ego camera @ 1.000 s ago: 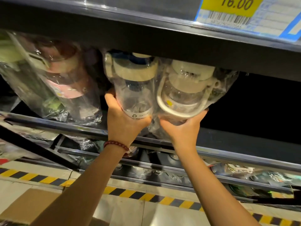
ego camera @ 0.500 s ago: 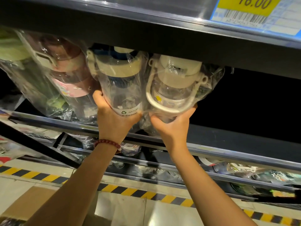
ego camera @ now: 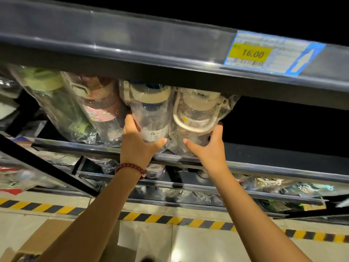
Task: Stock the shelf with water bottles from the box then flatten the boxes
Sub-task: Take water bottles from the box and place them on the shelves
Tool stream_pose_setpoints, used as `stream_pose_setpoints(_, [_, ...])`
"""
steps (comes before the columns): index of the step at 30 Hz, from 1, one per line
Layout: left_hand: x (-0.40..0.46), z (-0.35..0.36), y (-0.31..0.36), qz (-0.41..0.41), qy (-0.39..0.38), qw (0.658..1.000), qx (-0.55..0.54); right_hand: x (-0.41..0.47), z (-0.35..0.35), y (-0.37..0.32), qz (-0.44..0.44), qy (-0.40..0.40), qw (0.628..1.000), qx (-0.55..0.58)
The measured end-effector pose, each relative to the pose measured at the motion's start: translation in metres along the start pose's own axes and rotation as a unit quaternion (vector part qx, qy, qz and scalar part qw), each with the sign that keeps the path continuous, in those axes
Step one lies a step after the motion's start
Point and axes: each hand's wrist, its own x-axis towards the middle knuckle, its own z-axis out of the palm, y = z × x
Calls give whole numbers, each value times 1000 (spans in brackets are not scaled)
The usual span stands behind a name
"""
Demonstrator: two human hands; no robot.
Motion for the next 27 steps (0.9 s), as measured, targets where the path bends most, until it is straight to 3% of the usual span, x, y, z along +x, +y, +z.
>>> stream_pose_setpoints(6, [-61,-31,34,-9,-70,997,40,-70,-40,-32,34,-14,980,-198])
stream_pose_setpoints(9, [-111,-32,54,74,-140,982,104,-125,-63,-39,15,-27,941,-338])
stream_pose_setpoints(14, [-175,-17,94,237,-311,886,248,-217,-101,-36,30,0,886,-463])
stream_pose_setpoints(20, [-255,8,131,397,-418,781,239,-330,-144,-29,126,72,857,-494])
stream_pose_setpoints(27, [-361,64,193,459,-539,647,282,-445,-223,-5,284,196,803,-486])
